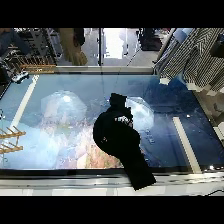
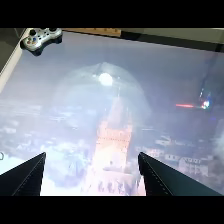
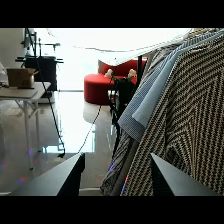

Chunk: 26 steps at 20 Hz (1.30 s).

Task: Fold the clothes and pants, and hang the long-sleeved shirts on hangers.

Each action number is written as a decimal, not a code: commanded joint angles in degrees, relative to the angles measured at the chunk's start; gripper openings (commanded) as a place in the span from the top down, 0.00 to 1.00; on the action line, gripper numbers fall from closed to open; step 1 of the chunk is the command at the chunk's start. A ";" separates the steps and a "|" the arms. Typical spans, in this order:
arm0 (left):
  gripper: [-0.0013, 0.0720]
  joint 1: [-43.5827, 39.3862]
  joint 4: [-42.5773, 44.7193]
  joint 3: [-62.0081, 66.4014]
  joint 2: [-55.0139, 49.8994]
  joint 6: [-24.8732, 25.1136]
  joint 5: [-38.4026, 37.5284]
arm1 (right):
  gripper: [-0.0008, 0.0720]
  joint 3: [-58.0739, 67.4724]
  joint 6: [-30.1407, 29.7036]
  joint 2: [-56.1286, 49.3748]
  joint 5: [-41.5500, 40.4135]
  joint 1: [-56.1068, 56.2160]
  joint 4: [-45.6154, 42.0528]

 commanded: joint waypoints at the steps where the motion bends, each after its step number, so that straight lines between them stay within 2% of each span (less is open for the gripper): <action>1: 0.13 0.04 0.00 0.00 -0.02 0.02 0.02 | 0.35 -0.02 0.00 0.04 0.02 0.07 0.00; 6: 0.13 0.02 -3.26 0.00 0.02 -0.15 1.40 | 0.35 -0.02 0.00 -0.09 -1.11 0.07 0.02; 10: 0.13 0.07 -2.54 0.00 0.11 0.07 -2.51 | 0.35 -0.02 0.07 -0.15 -6.43 0.09 0.22; 13: 0.13 0.09 -2.60 0.00 -0.04 0.02 -2.84 | 0.34 -0.02 1.68 0.09 -5.31 0.09 6.58; 15: 0.13 -0.02 -6.25 0.00 -0.33 0.07 -1.84 | 0.35 0.00 7.78 1.75 6.34 0.09 15.37; 16: 0.13 -0.02 -11.34 0.00 -0.42 1.09 -3.50 | 0.35 0.02 7.78 2.14 15.37 0.20 17.27; 19: 0.13 -0.11 -39.50 -1.49 -0.92 18.71 -10.75 | 0.36 -1.57 4.39 0.81 49.16 1.70 16.22; 20: 0.13 -0.68 -45.44 -3.13 -0.90 21.55 -12.87 | 0.39 -3.65 2.38 -0.09 58.80 2.16 16.26; 22: 0.13 -4.42 -47.06 -7.96 -0.83 24.90 -16.37 | 0.43 -11.41 -3.08 -1.27 72.91 3.06 17.59; 23: 0.13 -7.74 -45.20 -11.61 -0.76 25.70 -16.63 | 0.42 -16.70 -5.66 -1.20 75.58 3.43 20.13; 25: 0.13 -16.52 -39.41 -20.63 -0.74 27.10 -12.96 | 0.28 -28.89 -8.24 -0.48 73.35 4.46 27.76; 26: 0.13 -21.90 -37.07 -26.08 -0.76 28.41 -8.02 | 0.22 -33.70 -9.27 -0.37 70.27 5.14 30.25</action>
